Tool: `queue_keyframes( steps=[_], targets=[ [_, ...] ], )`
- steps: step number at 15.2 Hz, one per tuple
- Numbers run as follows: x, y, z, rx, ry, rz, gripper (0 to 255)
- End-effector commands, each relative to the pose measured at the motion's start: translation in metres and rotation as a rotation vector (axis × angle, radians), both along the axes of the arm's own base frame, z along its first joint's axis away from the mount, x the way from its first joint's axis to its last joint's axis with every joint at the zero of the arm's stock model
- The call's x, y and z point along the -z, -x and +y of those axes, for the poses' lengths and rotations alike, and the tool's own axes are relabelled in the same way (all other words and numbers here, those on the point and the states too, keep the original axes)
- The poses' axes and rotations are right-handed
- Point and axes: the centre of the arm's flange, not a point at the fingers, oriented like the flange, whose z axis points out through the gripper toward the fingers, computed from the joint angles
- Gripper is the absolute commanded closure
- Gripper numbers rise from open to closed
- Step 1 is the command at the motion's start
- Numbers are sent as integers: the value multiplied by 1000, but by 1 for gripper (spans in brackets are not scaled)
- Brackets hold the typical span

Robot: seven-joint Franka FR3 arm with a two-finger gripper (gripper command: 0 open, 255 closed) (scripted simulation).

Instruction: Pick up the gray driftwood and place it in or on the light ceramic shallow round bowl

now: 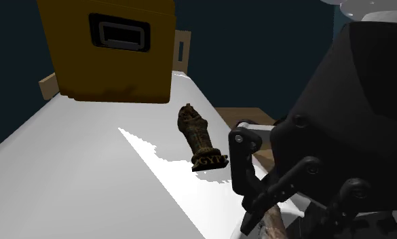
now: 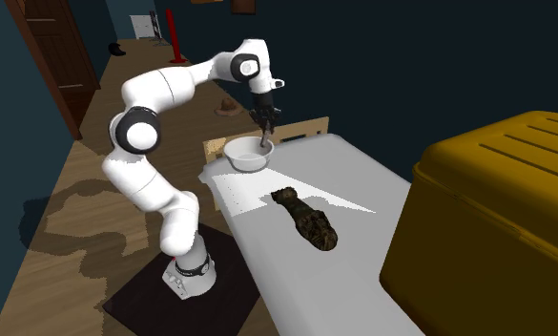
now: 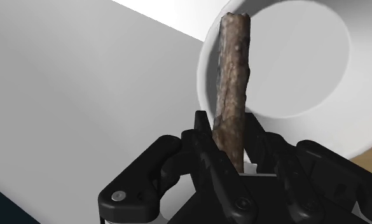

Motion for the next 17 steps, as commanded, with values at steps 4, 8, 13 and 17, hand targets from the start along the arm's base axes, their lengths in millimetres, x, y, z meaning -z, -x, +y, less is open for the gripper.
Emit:
queue_keyframes(
  steps=[4,8,13,17],
  targets=[
    [-7,55,-22,0,0,0,255],
    [3,79,-32,0,0,0,255],
    [29,79,-32,0,0,0,255],
    [50,79,-32,0,0,0,255]
  ],
)
